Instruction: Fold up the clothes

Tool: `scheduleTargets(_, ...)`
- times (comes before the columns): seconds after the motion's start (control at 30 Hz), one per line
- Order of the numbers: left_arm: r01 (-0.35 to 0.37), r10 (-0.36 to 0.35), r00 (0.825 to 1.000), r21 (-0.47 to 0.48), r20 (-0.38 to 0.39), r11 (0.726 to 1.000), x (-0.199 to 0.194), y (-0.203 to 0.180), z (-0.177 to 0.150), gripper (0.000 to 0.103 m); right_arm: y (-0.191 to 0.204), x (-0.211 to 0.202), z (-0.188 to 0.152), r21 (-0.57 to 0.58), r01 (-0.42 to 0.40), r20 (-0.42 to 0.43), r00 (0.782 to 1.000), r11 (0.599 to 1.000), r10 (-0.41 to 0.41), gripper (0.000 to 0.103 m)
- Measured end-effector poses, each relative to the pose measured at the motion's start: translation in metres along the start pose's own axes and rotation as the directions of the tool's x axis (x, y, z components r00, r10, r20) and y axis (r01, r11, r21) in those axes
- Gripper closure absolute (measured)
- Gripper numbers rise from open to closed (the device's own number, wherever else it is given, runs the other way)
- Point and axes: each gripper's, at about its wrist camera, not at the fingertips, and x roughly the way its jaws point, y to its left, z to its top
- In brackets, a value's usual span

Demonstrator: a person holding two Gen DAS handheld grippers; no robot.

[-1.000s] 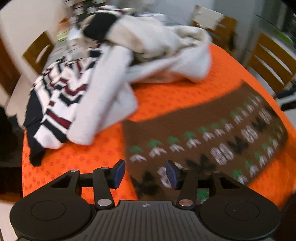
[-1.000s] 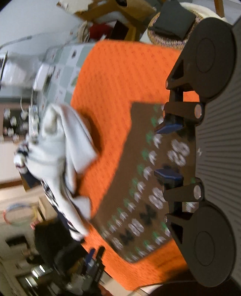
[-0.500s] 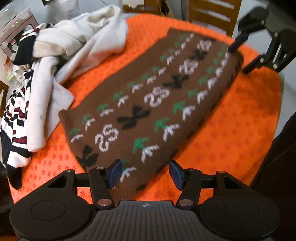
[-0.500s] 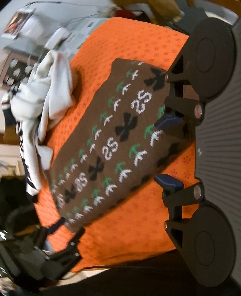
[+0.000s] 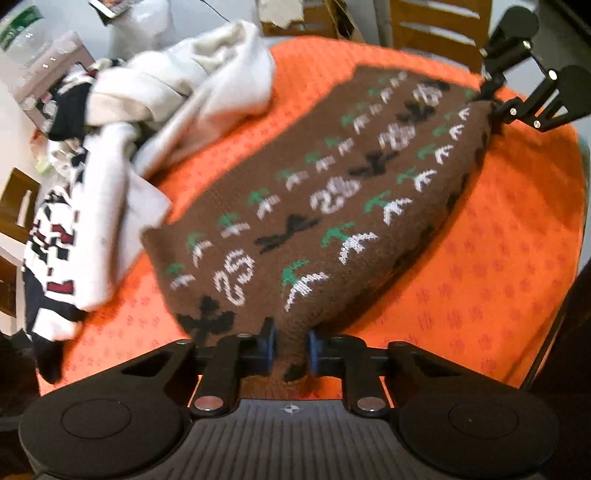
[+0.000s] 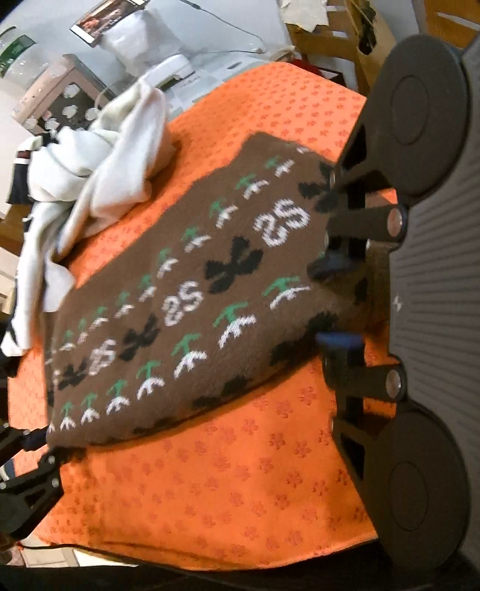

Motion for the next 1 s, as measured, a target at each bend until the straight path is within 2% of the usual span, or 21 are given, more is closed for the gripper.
scheduleTargets(0.17, 0.0, 0.001, 0.999, -0.013, 0.047, 1.0, -0.034, 0.023, 0.02, 0.086, -0.02, -0.037, 0.017, 0.035, 0.019, 0.051, 0.999, 0.999, -0.021, 0.088)
scheduleTargets(0.27, 0.059, -0.059, 0.998, -0.044, 0.01, 0.997, -0.056, 0.043, 0.038, 0.086, -0.036, -0.065, 0.029, 0.061, -0.007, 0.064, 0.998, 0.998, 0.003, 0.089)
scheduleTargets(0.37, 0.151, -0.155, 0.986, -0.075, -0.059, 0.986, -0.082, 0.059, 0.057, 0.086, -0.052, -0.093, 0.041, 0.082, -0.067, 0.059, 0.996, 0.994, 0.063, 0.089)
scheduleTargets(0.43, 0.231, -0.24, 0.966, -0.098, -0.099, 0.968, -0.099, 0.069, 0.071, 0.086, -0.063, -0.108, 0.048, 0.099, -0.103, 0.033, 0.994, 0.99, 0.1, 0.089)
scheduleTargets(0.47, 0.275, -0.291, 0.948, -0.128, -0.129, 0.953, -0.107, 0.076, 0.078, 0.086, -0.068, -0.115, 0.051, 0.113, -0.129, 0.013, 0.992, 0.985, 0.128, 0.089)
scheduleTargets(0.53, 0.358, -0.395, 0.904, -0.217, -0.165, 0.908, -0.118, 0.09, 0.087, 0.087, -0.079, -0.13, 0.057, 0.158, -0.191, -0.021, 0.98, 0.969, 0.197, 0.089)
scheduleTargets(0.6, 0.427, -0.492, 0.852, -0.309, -0.176, 0.85, -0.121, 0.108, 0.094, 0.086, -0.091, -0.143, 0.065, 0.215, -0.256, -0.058, 0.96, 0.942, 0.274, 0.089)
scheduleTargets(0.67, 0.466, -0.555, 0.815, -0.383, -0.165, 0.798, -0.114, 0.125, 0.098, 0.086, -0.104, -0.15, 0.071, 0.294, -0.307, -0.086, 0.935, 0.905, 0.345, 0.089)
scheduleTargets(0.77, 0.48, -0.603, 0.776, -0.447, -0.185, 0.755, -0.079, 0.144, 0.095, 0.086, -0.119, -0.145, 0.074, 0.356, -0.357, -0.082, 0.909, 0.864, 0.409, 0.089)
scheduleTargets(0.9, 0.473, -0.638, 0.743, -0.516, -0.201, 0.714, -0.013, 0.161, 0.087, 0.086, -0.132, -0.095, 0.076, 0.373, -0.385, -0.109, 0.885, 0.844, 0.452, 0.089)
scheduleTargets(0.93, 0.471, -0.64, 0.744, -0.528, -0.193, 0.707, 0.002, 0.167, 0.087, 0.086, -0.136, -0.08, 0.077, 0.372, -0.381, -0.119, 0.885, 0.847, 0.45, 0.089)
scheduleTargets(1.0, 0.436, -0.61, 0.765, -0.532, -0.206, 0.726, 0.026, 0.175, 0.089, 0.086, -0.143, -0.051, 0.08, 0.368, -0.366, -0.137, 0.888, 0.854, 0.439, 0.089)
